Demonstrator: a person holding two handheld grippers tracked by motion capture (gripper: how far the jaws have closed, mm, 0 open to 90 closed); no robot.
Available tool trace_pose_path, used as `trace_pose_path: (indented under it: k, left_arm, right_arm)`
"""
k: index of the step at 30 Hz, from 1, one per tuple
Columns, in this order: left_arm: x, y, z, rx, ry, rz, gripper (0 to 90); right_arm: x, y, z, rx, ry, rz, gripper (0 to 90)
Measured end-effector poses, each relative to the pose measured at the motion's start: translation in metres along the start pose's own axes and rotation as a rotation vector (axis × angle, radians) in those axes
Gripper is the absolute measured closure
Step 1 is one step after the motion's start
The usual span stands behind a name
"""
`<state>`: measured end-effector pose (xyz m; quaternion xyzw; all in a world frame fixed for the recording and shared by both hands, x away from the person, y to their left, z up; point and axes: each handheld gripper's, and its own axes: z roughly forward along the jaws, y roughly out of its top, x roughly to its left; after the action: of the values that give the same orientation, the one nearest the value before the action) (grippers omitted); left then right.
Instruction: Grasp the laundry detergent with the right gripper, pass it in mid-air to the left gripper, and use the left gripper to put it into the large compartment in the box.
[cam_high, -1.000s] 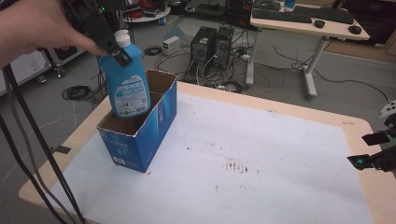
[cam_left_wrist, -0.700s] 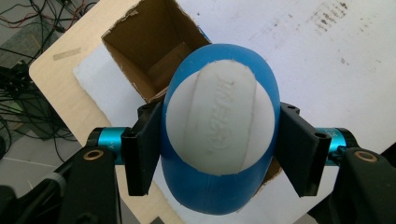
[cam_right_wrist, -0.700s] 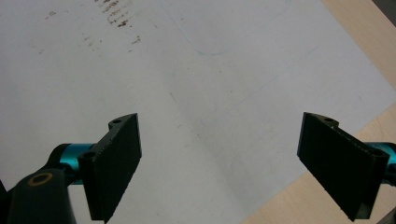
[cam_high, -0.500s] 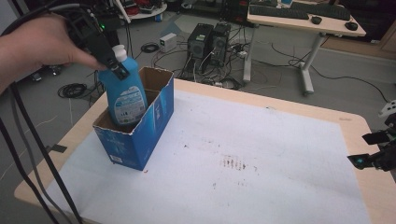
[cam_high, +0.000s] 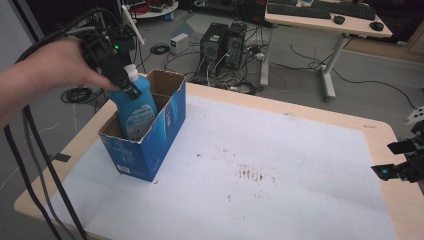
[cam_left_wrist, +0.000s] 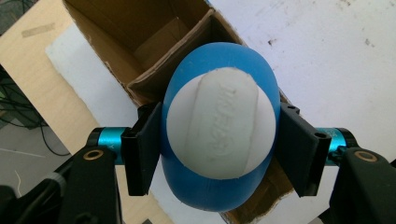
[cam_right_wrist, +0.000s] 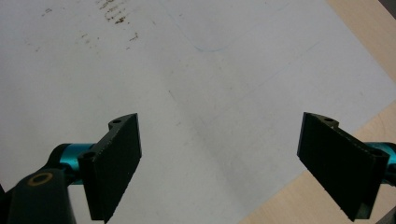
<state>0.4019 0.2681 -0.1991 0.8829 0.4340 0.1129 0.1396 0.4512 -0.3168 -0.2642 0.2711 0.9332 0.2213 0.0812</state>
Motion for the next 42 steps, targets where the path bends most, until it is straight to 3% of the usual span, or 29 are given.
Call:
trace_pose_path:
  k: [19,28,42]
  left_arm:
    - [-0.006,-0.013,0.053,0.054,-0.016,0.038,37.2]
    - [-0.007,-0.018,0.064,0.058,-0.022,0.046,37.2]
    - [-0.005,-0.016,0.067,0.054,-0.029,0.040,36.7]
  right_arm:
    - [0.004,-0.001,0.004,0.006,0.004,-0.007,13.2]
    - [0.004,0.000,0.006,0.011,0.008,-0.011,13.3]
    - [0.005,-0.003,0.008,0.016,0.012,-0.012,13.3]
